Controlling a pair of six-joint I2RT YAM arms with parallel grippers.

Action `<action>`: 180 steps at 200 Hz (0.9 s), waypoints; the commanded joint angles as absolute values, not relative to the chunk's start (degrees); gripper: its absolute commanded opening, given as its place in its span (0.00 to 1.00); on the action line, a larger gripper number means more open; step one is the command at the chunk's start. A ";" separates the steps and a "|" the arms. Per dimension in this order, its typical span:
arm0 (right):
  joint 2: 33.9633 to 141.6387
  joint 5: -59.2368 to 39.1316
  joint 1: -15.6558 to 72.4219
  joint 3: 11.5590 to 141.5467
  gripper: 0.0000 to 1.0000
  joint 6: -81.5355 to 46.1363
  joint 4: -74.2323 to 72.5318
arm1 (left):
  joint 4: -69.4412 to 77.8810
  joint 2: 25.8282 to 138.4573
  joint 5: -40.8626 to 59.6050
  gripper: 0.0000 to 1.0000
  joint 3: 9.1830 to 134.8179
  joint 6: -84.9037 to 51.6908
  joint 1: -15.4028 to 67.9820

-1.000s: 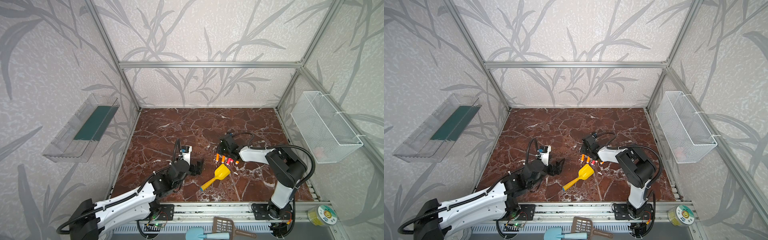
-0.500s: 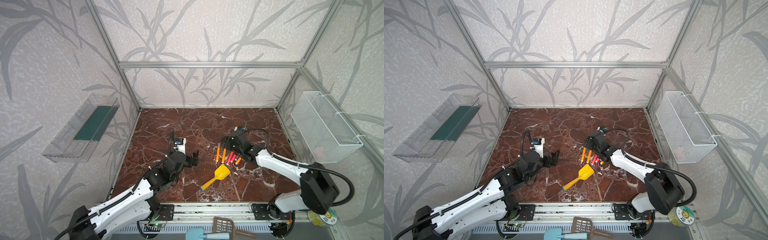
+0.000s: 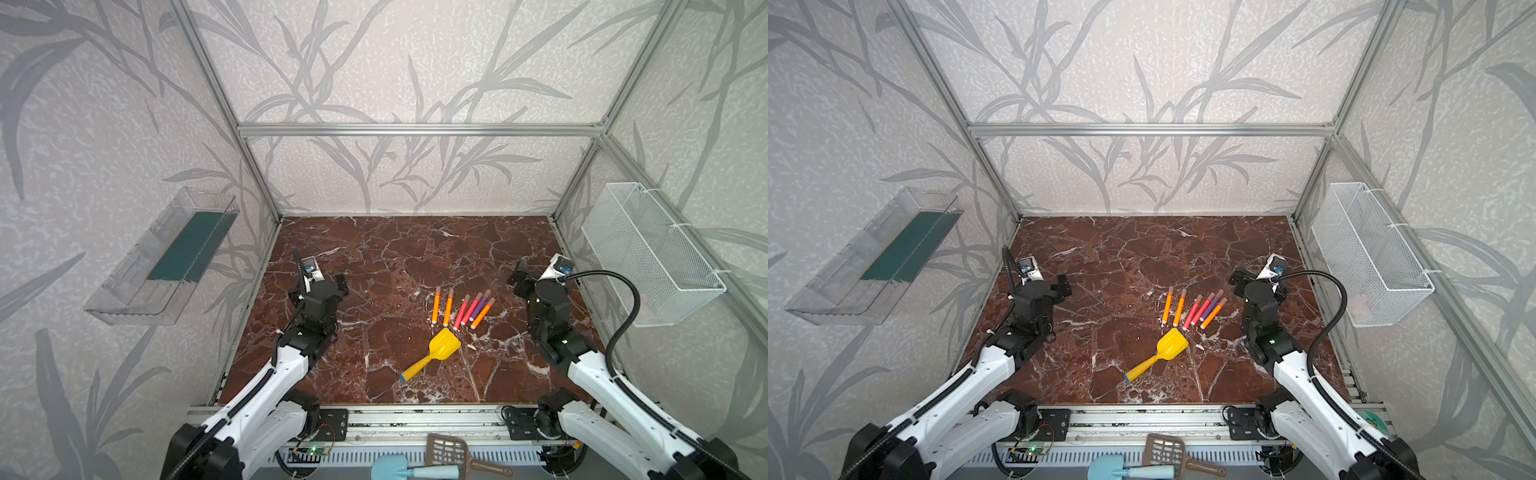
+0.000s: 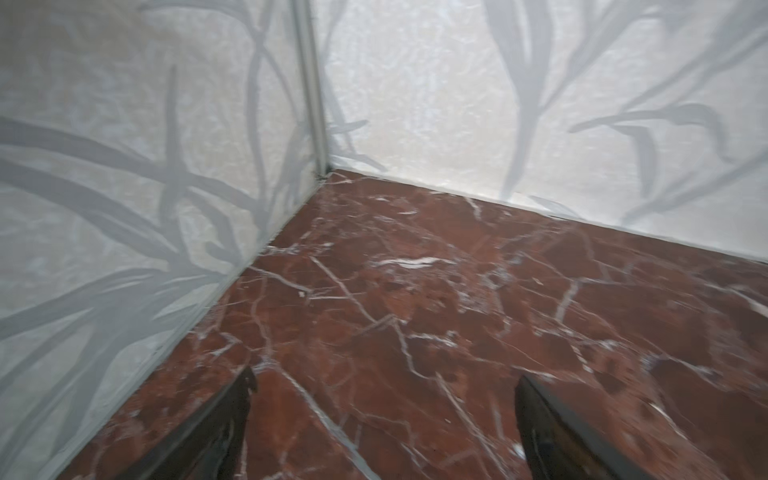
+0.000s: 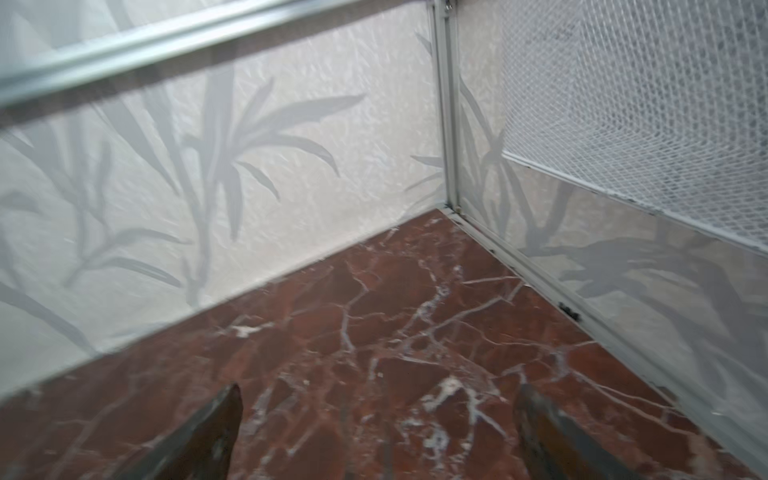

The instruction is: Insert the pens into the pen caps

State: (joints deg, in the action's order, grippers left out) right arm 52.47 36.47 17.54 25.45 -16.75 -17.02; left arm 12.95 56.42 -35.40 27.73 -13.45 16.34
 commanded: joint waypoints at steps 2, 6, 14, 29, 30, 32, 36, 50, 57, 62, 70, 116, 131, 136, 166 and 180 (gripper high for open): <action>60.67 32.77 14.26 22.46 0.99 -3.15 -28.63 | 29.15 63.10 -35.83 1.00 21.67 -8.36 12.59; 62.79 33.19 14.24 22.63 0.99 -2.70 -28.91 | 32.20 64.80 -34.87 0.99 20.62 -7.10 12.02; 67.01 32.59 14.24 23.20 0.99 -1.51 -29.37 | 35.90 68.19 -35.52 0.99 19.88 -6.28 11.49; 75.77 30.86 14.24 22.84 0.99 1.30 -35.86 | 39.39 73.15 -34.59 0.99 20.20 -5.63 11.12; 76.34 30.90 14.24 22.80 0.99 1.40 -36.34 | 39.73 73.44 -34.48 0.99 20.17 -5.45 11.10; 77.53 31.10 14.24 22.73 0.99 1.38 -38.05 | 40.28 74.13 -34.22 0.99 20.14 -5.10 11.10; 79.61 31.98 14.20 22.67 0.99 2.42 -41.25 | 41.84 75.42 -33.85 0.99 20.13 -4.59 11.02; 82.79 31.04 14.83 21.87 0.99 6.84 -49.12 | 45.83 79.66 -34.18 0.99 20.94 -1.25 10.87; 82.43 27.76 14.31 20.97 0.99 5.56 -49.34 | 45.40 80.27 -33.40 0.99 21.52 -0.43 10.86; 82.38 23.67 13.23 20.43 0.99 4.82 -49.34 | 46.23 80.76 -33.36 0.99 21.62 0.27 10.74; 83.74 20.22 12.02 20.51 0.99 4.61 -50.10 | 49.71 81.93 -33.92 0.99 21.18 1.91 10.73; 89.57 14.61 10.22 21.34 0.99 4.78 -53.93 | 62.82 87.57 -31.79 0.99 17.57 2.72 8.82; 88.10 14.06 10.02 21.93 0.99 4.55 -50.70 | 59.26 86.71 -31.07 0.99 18.57 1.08 7.86; 88.57 14.25 10.02 21.72 0.99 4.53 -51.84 | 60.36 87.30 -30.99 0.99 18.48 0.99 7.63; 88.88 14.23 10.02 21.62 0.99 4.64 -52.52 | 54.86 87.10 -24.14 0.96 19.92 -2.48 3.69; 88.68 14.15 10.02 21.71 0.99 4.58 -51.95 | 59.40 90.39 -21.17 0.92 19.61 -2.92 1.85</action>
State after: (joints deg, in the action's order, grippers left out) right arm 89.65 14.79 10.15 20.82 4.32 -51.18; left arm 56.97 87.88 -27.73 18.63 -0.71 4.78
